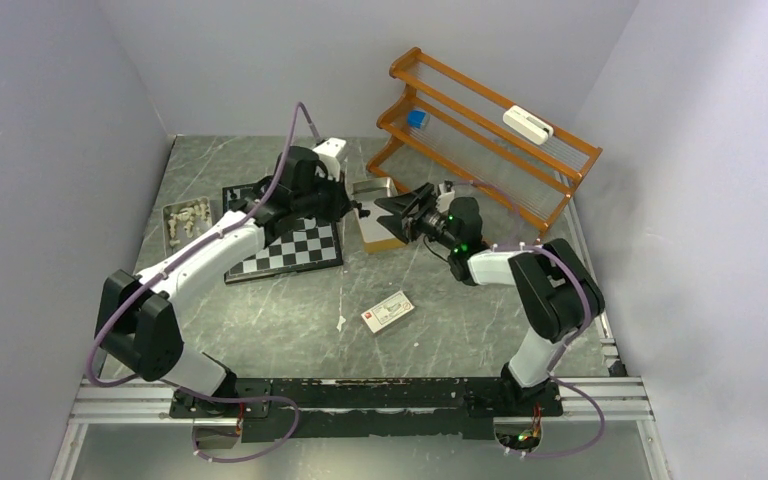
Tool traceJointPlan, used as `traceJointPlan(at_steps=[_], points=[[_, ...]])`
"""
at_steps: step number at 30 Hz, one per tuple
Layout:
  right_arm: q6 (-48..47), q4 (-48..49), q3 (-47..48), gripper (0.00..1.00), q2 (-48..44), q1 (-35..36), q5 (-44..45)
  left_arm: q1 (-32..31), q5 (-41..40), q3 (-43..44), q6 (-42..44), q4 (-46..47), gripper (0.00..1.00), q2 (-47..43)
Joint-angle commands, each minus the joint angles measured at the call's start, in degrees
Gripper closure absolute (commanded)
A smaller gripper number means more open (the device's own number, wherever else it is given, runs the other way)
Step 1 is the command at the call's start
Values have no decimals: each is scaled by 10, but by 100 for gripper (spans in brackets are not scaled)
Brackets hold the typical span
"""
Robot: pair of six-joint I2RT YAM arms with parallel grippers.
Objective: Set up the chess pieces on the board
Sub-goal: Place the chess piece on the chessboard.
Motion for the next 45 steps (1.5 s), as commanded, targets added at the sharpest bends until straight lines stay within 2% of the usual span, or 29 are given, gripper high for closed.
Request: traceJointPlan(at_steps=[1,3,4,5,12,15,26,38,45], points=[[-107,-89,6,31,-55,-19,11,37,-17,26,-7,-86,93,-13],[-154,-134,16,24,-75,-20,18,59,-24,40,-7,-118,93,-13],[-181,-156,26,5,-84,-20,21,72,-24,47,-7,-138,93,-12],[-207,-180,34,1,-94,-20,23,87,-18,57,-7,-153,93,-9],[-382,-338,74,0,-172,-5,69,186,-37,121,8,-249,90,25],[-425,-368,74,0,-197,4,93,227,-50,168,17,-293,91,67],[-476,-393,70,0,-223,9,99,325,-35,313,33,-357,90,203],[-495,-402,81,0,-212,15,99,363,-12,510,51,-450,91,368],[-504,-413,89,0,-211,16,106,368,-7,543,59,-459,91,421]])
